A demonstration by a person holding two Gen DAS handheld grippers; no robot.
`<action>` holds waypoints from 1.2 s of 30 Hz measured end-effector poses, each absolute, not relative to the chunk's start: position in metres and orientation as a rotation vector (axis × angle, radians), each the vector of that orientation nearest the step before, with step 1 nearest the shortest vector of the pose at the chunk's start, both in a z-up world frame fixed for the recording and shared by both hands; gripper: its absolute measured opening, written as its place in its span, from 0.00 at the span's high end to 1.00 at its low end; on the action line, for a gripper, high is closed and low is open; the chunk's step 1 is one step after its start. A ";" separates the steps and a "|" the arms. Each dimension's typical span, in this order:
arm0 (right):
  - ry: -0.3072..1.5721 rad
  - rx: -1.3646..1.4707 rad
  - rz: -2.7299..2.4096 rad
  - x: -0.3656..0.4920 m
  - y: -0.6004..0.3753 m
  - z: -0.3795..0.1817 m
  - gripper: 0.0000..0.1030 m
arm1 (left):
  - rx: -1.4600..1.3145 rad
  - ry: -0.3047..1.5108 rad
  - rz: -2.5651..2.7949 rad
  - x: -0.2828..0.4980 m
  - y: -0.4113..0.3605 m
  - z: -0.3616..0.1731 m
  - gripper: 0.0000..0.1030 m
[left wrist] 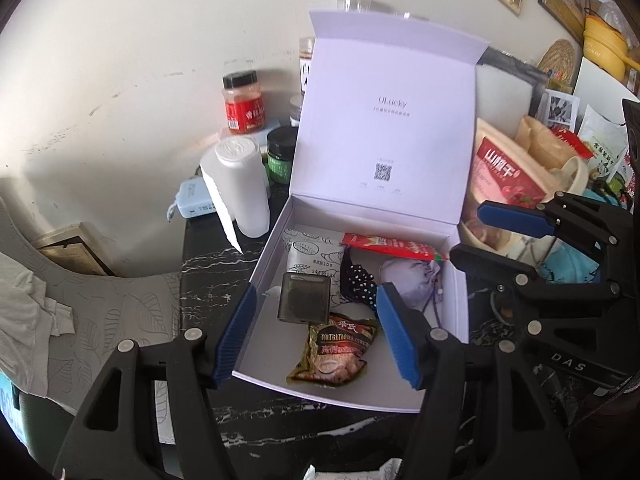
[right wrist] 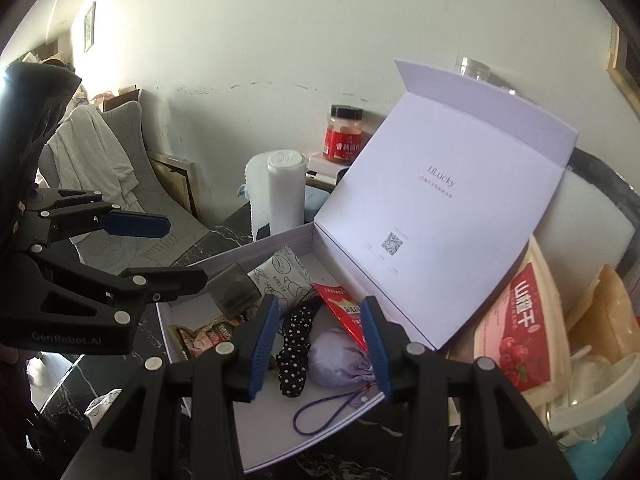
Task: Organize objects
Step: 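Withdraw both open grippers from the box back over the table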
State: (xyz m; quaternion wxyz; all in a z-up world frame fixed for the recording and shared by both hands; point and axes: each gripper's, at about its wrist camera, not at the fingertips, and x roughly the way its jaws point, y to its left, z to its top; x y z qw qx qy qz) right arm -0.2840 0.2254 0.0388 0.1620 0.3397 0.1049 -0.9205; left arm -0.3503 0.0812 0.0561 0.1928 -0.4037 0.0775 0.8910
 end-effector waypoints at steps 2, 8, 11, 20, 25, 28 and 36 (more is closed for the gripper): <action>0.298 0.952 -2.633 -0.276 0.226 0.046 0.59 | -1.112 0.211 2.512 -0.341 0.079 0.065 0.38; 0.305 0.903 -2.652 -0.252 0.227 0.064 0.59 | -1.064 0.219 2.541 -0.312 0.074 0.088 0.36; 0.304 0.884 -2.657 -0.242 0.227 0.072 0.59 | -1.041 0.218 2.557 -0.297 0.071 0.098 0.34; 0.322 0.818 -2.667 -0.205 0.225 0.092 0.56 | -0.984 0.217 2.590 -0.250 0.063 0.124 0.28; 0.327 0.788 -2.673 -0.186 0.224 0.100 0.54 | -0.956 0.218 2.602 -0.223 0.060 0.134 0.25; 0.323 0.775 -2.675 -0.174 0.225 0.104 0.51 | -0.944 0.218 2.610 -0.206 0.058 0.139 0.24; 0.329 0.743 -2.675 -0.140 0.224 0.110 0.50 | -0.920 0.226 2.638 -0.165 0.054 0.148 0.20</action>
